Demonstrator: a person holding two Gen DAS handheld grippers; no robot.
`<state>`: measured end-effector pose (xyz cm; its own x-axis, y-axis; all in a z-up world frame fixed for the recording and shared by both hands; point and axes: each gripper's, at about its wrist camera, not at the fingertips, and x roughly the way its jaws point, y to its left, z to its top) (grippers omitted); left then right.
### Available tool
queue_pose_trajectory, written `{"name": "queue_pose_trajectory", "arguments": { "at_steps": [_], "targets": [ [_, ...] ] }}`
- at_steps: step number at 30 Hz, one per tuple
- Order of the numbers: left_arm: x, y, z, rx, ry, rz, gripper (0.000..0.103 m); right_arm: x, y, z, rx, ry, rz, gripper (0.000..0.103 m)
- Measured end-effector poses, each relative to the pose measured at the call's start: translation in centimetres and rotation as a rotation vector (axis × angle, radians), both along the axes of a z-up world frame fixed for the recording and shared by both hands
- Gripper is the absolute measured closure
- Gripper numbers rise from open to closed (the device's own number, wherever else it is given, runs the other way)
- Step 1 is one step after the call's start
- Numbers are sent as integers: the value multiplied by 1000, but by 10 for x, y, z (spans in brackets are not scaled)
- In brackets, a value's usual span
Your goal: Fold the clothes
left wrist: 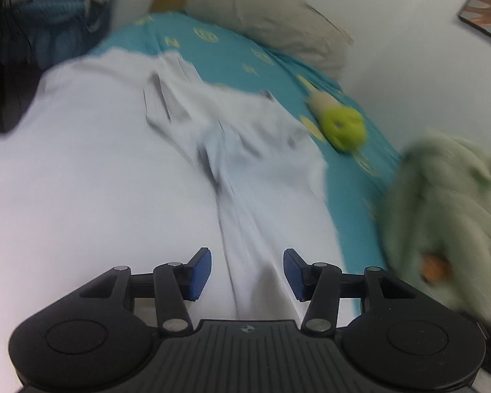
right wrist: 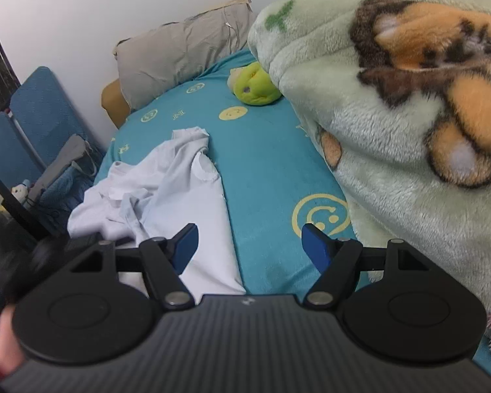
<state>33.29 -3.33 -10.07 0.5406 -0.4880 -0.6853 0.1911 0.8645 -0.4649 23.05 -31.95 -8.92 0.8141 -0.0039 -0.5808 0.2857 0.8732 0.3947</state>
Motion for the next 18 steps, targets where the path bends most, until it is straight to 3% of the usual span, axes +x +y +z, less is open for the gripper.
{"name": "queue_pose_trajectory", "arguments": {
  "at_steps": [7, 12, 18],
  "targets": [
    [-126, 20, 2, 8, 139, -74, 49, -23, 1, 25, 28, -73, 83, 30],
    [-168, 15, -12, -3, 225, -88, 51, -51, 5, 48, -32, -136, 119, 30],
    [-199, 10, -19, 20, 245, -127, 57, -67, 13, 43, -27, -88, 128, 30]
  ]
}}
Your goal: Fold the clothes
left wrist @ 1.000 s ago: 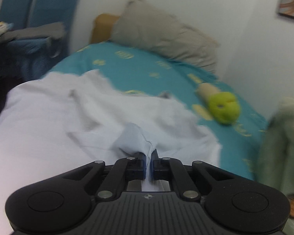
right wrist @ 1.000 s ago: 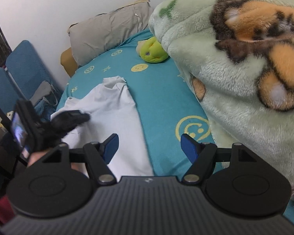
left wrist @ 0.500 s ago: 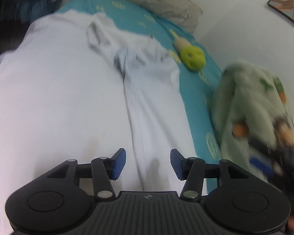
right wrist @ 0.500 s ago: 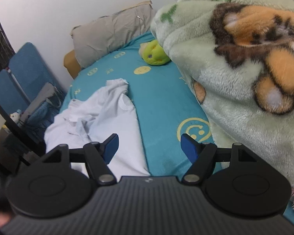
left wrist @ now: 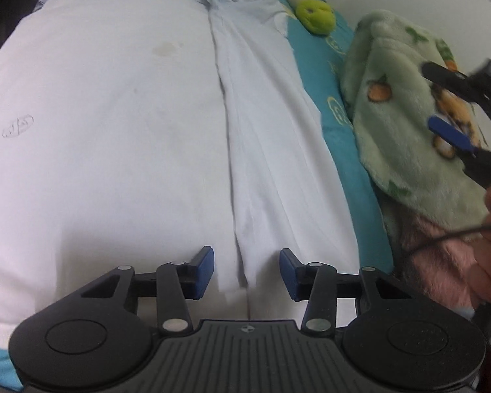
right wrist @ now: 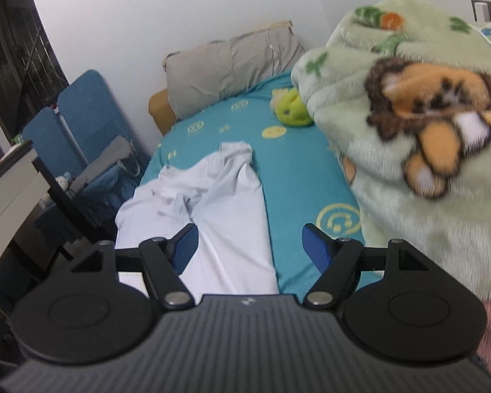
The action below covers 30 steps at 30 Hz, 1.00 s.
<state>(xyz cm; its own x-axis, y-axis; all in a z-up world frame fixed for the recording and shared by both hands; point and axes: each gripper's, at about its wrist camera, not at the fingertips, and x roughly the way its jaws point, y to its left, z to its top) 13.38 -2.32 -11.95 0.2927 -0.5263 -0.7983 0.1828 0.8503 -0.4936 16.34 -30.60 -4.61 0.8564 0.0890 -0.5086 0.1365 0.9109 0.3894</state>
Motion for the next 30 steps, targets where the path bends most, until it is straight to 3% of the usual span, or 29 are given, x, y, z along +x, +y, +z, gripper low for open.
{"name": "queue_pose_trajectory", "arguments": {
  "at_steps": [1, 3, 5, 6, 10, 14, 16, 18, 19, 20, 22, 24, 26, 30],
  "targets": [
    [-3, 0, -1, -10, 6, -9, 58, 0, 3, -1, -10, 6, 6, 30],
    [-8, -3, -2, -18, 11, -33, 71, 0, 12, -3, -30, 16, 23, 30],
    [-12, -5, -1, -11, -1, -55, 92, 0, 20, -4, -50, 23, 41, 30],
    [-14, -5, 2, 0, -19, -58, 95, 0, 24, -5, -61, 26, 49, 30],
    [-22, 9, 21, -17, -44, -53, 99, -1, 33, -10, -109, 35, 60, 30],
    [-28, 23, 18, 72, -20, 8, 99, 2, 35, -21, -129, 79, 46, 30],
    [-26, 18, 17, 104, -40, -12, 97, 5, 35, -25, -114, 99, 50, 30],
    [-27, 15, 21, 142, -74, -25, 92, 4, 36, -23, -100, 90, 58, 30],
    [-28, 13, 26, 154, -102, -27, 84, 3, 37, -22, -106, 82, 59, 30],
    [-29, 12, 32, 167, -143, -23, 66, 1, 38, -20, -115, 72, 58, 30],
    [-33, 12, 47, 209, -247, 0, 46, -2, 38, -16, -111, 51, 58, 30],
    [-34, 11, 65, 232, -338, 6, 35, -6, 36, -11, -93, 26, 64, 30],
    [-33, 10, 85, 240, -411, 7, 18, -9, 36, -5, -90, -4, 71, 31],
    [-28, 7, 127, 254, -573, 43, 2, -15, 42, 4, -117, -53, 89, 31]
  ]
}}
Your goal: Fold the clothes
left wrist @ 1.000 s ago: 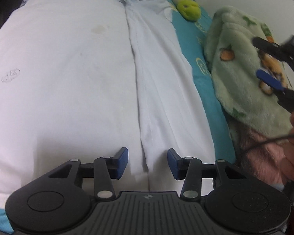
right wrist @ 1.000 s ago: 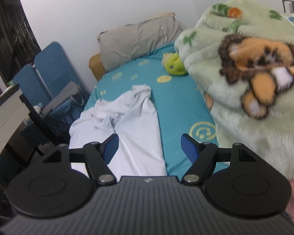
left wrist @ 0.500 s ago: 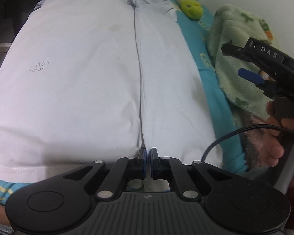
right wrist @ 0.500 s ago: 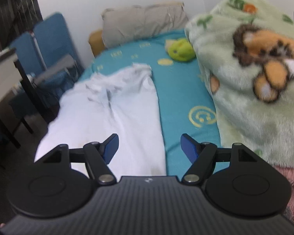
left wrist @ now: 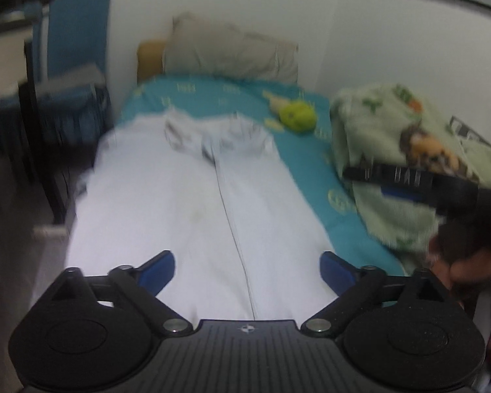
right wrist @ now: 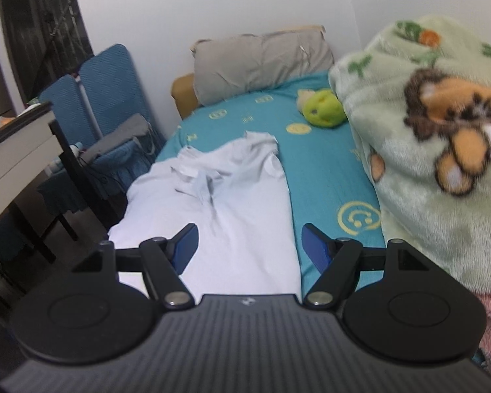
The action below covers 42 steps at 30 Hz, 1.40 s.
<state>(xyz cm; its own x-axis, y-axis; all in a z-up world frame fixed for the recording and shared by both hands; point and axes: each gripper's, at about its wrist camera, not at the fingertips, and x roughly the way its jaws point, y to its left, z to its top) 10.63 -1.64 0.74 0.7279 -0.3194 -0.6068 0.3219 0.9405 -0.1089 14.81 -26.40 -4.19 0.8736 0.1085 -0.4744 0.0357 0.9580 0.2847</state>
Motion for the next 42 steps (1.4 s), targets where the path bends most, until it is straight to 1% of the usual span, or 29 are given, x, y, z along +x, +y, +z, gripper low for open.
{"name": "queue_pose_trajectory", "arguments": {
  "at_steps": [3, 5, 7, 10, 12, 14, 15, 17, 20, 22, 27, 30, 32, 34, 36, 39, 41, 42],
  "targets": [
    [10, -4, 27, 36, -91, 0, 0, -3, 3, 4, -16, -19, 16, 30],
    [22, -7, 34, 45, -112, -8, 0, 0, 3, 6, -21, -10, 33, 30],
    [31, -2, 32, 47, -123, -5, 0, 3, 3, 8, -25, 0, 50, 30],
    [44, 18, 13, 9, -84, 44, 0, 22, 12, 15, -59, 38, 108, 30],
    [52, 34, -2, -29, -29, 61, 0, 40, 27, 21, -101, 64, 180, 30],
    [56, 46, -11, -25, 6, 67, 0, 63, 53, 27, -163, 84, 262, 30],
    [54, 57, -14, -22, 11, 70, 0, 77, 69, 30, -204, 92, 305, 30],
    [56, 71, -21, -22, 24, 74, 0, 108, 108, 31, -289, 107, 397, 30],
    [61, 92, -34, -19, 44, 97, 0, 158, 175, 25, -416, 147, 519, 32],
    [68, 107, -45, -30, 61, 116, 0, 190, 221, 16, -487, 160, 600, 32],
    [95, 140, -73, -113, 144, 174, 1, 265, 326, -26, -610, 223, 739, 33],
    [108, 150, -86, -112, 166, 194, 2, 295, 378, -57, -670, 244, 817, 33],
    [118, 156, -94, -114, 182, 206, 2, 307, 407, -78, -717, 258, 884, 33],
    [127, 161, -103, -139, 214, 208, 2, 312, 433, -103, -805, 271, 948, 33],
    [134, 164, -110, -152, 249, 221, 2, 318, 453, -125, -888, 300, 979, 33],
    [139, 167, -118, -173, 293, 233, 2, 327, 472, -152, -978, 353, 997, 33],
    [141, 167, -122, -171, 303, 230, 2, 330, 479, -165, -1042, 364, 992, 34],
    [142, 167, -123, -164, 306, 230, 2, 332, 481, -172, -1074, 365, 988, 38]
  ]
}}
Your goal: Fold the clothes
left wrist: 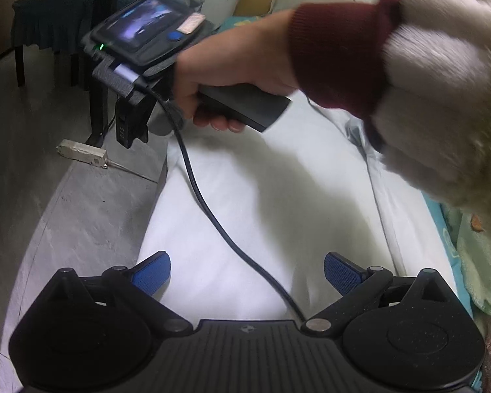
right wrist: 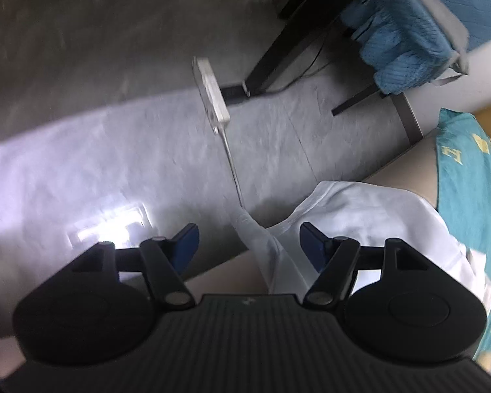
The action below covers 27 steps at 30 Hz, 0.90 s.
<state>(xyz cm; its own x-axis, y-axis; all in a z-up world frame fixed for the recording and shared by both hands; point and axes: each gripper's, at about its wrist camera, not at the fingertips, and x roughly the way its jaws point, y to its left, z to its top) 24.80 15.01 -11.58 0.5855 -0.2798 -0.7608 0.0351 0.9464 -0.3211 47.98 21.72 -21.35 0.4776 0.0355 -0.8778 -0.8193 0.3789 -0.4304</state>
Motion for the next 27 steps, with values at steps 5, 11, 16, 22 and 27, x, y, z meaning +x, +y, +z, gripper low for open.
{"name": "queue_pose_trajectory", "arguments": {
  "at_steps": [5, 11, 16, 22, 27],
  "targets": [
    [5, -5, -9, -45, 6, 4, 4, 8, -6, 6, 51, -119, -58, 97],
    [-15, -8, 13, -151, -142, -43, 5, 12, -59, 101, 344, -270, -234, 97],
    [-37, -3, 36, -243, -286, -90, 4, 10, -152, 164, 558, -355, -493, 97],
    [-48, -18, 55, -280, -377, -153, 2, -30, -303, 161, 845, -403, -923, 97],
    [-42, -22, 51, -239, -354, -131, 2, -53, -398, 103, 958, -291, -1182, 96]
  ]
}}
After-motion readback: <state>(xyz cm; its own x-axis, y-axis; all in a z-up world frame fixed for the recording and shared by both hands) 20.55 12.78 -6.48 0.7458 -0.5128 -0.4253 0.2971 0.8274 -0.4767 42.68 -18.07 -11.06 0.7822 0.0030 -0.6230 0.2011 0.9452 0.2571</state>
